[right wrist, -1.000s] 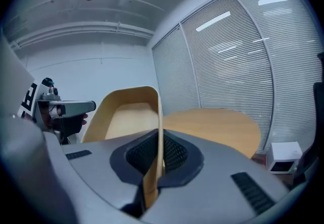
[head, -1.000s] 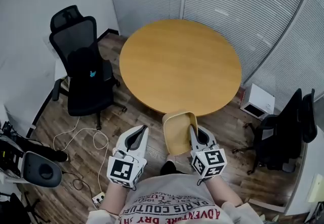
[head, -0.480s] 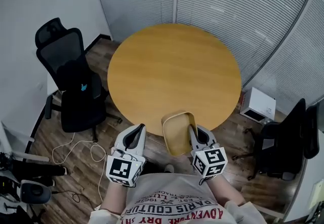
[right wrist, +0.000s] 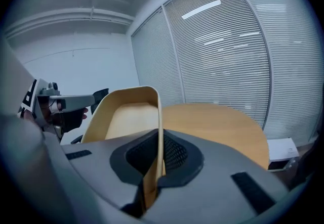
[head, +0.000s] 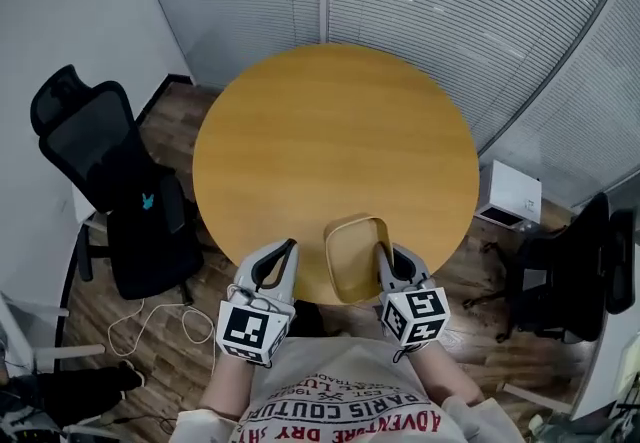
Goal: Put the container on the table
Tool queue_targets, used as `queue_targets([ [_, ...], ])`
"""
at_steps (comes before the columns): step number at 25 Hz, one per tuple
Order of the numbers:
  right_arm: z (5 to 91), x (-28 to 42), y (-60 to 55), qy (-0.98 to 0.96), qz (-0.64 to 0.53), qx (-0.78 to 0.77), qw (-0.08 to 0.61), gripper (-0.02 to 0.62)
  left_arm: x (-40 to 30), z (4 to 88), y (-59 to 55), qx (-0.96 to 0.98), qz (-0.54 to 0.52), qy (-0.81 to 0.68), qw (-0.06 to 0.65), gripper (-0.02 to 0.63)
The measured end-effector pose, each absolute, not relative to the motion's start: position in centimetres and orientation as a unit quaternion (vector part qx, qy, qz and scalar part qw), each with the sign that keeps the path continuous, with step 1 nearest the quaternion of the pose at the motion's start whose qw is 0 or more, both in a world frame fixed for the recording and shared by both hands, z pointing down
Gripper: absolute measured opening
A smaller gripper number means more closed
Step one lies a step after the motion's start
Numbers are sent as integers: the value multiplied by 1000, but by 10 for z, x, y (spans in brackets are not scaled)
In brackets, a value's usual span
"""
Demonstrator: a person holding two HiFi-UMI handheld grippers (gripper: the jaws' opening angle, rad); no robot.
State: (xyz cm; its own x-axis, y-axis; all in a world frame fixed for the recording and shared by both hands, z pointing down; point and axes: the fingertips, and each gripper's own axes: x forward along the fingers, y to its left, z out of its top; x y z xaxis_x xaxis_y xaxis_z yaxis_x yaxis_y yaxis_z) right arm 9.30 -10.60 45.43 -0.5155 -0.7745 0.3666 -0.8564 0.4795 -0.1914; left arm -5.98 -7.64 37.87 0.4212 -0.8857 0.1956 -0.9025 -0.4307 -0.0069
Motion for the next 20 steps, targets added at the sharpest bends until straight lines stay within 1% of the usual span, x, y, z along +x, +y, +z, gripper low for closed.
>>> queue_targets([
  [6, 458, 58, -167, -824, 207, 516, 108, 11, -93, 385, -149, 866, 93, -488, 58, 12],
  [11, 476, 36, -206, -805, 218, 539, 117, 11, -119, 400, -200, 875, 105, -469, 57, 12],
  [20, 546, 21, -255, -771, 246, 557, 184, 11, -141, 439, -254, 891, 85, -438, 83, 12],
])
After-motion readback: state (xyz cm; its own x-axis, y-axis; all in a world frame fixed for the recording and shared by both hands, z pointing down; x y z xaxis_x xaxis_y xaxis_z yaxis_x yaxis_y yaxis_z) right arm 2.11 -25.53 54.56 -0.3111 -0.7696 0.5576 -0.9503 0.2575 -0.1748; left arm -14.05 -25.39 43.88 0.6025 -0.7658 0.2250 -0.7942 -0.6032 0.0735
